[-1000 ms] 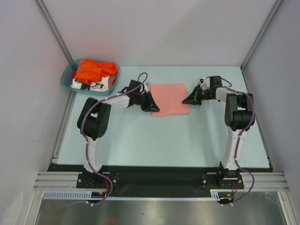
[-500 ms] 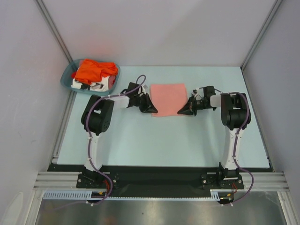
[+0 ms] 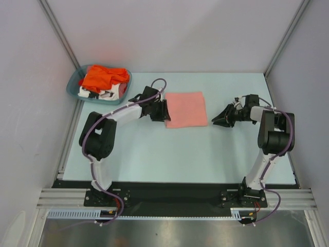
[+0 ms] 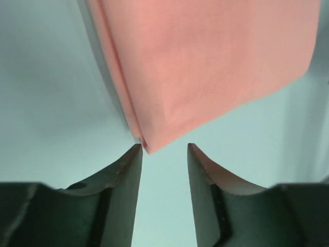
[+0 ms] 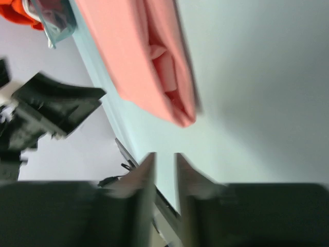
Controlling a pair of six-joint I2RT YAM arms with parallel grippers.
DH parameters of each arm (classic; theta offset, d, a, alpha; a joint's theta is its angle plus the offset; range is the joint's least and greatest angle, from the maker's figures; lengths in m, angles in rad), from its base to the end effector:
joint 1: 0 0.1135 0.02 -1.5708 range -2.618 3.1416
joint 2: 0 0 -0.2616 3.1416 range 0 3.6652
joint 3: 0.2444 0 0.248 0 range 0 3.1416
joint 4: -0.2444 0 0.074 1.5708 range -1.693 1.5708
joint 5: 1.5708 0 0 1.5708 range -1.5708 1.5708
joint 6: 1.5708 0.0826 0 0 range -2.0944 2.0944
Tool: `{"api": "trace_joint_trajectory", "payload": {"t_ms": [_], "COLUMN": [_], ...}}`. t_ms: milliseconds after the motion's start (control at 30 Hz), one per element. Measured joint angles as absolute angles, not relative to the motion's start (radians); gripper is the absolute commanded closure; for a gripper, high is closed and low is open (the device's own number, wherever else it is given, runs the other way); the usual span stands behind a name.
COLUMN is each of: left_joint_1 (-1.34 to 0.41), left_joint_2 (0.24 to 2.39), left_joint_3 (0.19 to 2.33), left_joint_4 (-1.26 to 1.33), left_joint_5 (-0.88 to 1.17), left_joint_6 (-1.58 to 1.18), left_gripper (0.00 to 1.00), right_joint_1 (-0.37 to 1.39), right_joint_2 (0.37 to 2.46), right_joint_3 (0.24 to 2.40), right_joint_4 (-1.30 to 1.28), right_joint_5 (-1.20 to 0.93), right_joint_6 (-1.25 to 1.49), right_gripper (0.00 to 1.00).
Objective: Fold and stack the t-shirts
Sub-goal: Fold the tshirt, then neatly place the folded tshirt to the corner
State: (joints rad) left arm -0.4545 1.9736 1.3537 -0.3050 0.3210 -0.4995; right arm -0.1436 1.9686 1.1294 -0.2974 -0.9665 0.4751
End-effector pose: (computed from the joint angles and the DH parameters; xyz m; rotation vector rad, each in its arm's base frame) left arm 0.3884 -0.2188 0.1415 0.0825 2.6071 -0.7748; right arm 0.3835 0.0132 0.1060 0.4926 2.5056 1.4051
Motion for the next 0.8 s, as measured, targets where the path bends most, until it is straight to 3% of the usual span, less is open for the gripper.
{"api": "trace_joint_trajectory", "payload": {"t_ms": [67, 100, 300, 500, 733, 800], "left_joint_1": [-0.503, -0.539, -0.833, -1.075, -1.151, -1.151], "left_joint_2": [1.899, 1.86, 1.755, 1.862, 2.04, 2.071], "left_joint_3": [1.354, 1.355, 1.375, 1.372, 1.362, 1.362], "left_joint_4": [-0.346, -0.361, -0.349, -0.266, -0.144, -0.122], "left_joint_5": [0.226, 0.175, -0.133, -0.379, -0.547, -0.56], "left_joint_6": [-0.453, -0.423, -0.227, 0.041, 0.307, 0.354], "left_gripper": [0.34, 0.31, 0.28, 0.36, 0.42, 0.5], "right_joint_1": [-0.144, -0.145, -0.162, -0.189, -0.217, -0.225], "right_joint_2": [1.898, 1.865, 1.758, 1.743, 1.658, 1.631], "right_joint_3": [1.13, 1.13, 1.174, 1.214, 1.176, 1.146], "right_joint_4": [-0.346, -0.369, -0.496, -0.55, -0.537, -0.527], "right_joint_5": [-0.916, -0.891, -0.758, -0.65, -0.612, -0.611], "right_joint_6": [0.459, 0.451, 0.419, 0.406, 0.407, 0.41], "right_gripper": [0.57, 0.47, 0.24, 0.2, 0.19, 0.19]}}
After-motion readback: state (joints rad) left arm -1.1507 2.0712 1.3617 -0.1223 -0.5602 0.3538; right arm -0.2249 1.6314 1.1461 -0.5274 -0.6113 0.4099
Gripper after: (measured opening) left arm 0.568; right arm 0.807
